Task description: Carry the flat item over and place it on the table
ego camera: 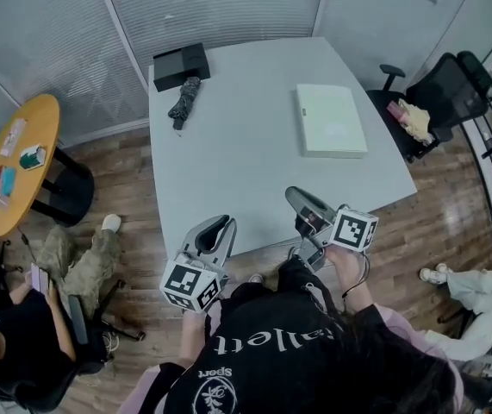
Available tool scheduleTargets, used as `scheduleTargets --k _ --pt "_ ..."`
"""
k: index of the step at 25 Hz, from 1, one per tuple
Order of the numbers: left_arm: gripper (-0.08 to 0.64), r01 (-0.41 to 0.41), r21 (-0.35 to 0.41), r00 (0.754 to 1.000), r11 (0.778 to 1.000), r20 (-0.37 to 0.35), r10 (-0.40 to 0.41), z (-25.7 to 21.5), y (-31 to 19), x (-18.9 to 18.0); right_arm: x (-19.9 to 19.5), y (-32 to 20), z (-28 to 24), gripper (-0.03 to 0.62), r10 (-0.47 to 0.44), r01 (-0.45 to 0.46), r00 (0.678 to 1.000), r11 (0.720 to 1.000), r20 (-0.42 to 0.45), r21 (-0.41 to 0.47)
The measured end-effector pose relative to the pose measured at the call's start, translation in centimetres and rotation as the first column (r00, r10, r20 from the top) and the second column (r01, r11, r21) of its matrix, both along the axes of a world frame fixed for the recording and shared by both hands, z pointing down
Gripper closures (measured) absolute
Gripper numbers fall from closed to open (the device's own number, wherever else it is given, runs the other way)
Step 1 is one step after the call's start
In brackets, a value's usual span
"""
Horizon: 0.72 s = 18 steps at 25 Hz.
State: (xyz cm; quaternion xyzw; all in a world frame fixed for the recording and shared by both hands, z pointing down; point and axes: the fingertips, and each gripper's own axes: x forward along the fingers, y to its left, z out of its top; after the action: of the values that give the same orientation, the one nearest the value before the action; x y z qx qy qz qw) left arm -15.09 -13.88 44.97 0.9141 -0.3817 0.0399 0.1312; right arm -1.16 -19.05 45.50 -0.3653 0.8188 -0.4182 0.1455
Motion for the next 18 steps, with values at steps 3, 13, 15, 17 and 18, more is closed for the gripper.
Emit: scheduleTargets --k 3,13,15,17,18 --pt "0.499 0.001 0.000 1.000 1.000 -0.019 -0.001 0.0 0.4 0.4 -0.5 1.0 -0.6 0.540 -0.006 0.009 0.996 0.999 -0.094 0.034" --pt "0.499 0.055 0.013 0.998 0.998 -0.018 -0.055 -1.0 2.1 0.8 -2.6 4.1 -0.9 0.545 -0.105 0.124 0.975 0.988 -0.196 0.088" --pt "0.499 0.074 0.008 0.997 0.997 -0.014 -0.074 -1.2 2.7 1.1 -2.4 5.0 -1.0 0.546 -0.122 0.146 0.967 0.985 -0.224 0.094" --pt "0.499 0.090 0.002 0.996 0.996 -0.013 -0.090 -1.4 3.6 1.8 -1.8 6.1 -1.3 0.548 -0.130 0.161 0.959 0.981 -0.252 0.106" --pt "0.499 0.096 0.001 0.995 0.995 -0.014 -0.096 -1.5 4.1 2.3 -1.4 6.7 -1.5 0.548 -0.133 0.168 0.955 0.979 -0.264 0.114"
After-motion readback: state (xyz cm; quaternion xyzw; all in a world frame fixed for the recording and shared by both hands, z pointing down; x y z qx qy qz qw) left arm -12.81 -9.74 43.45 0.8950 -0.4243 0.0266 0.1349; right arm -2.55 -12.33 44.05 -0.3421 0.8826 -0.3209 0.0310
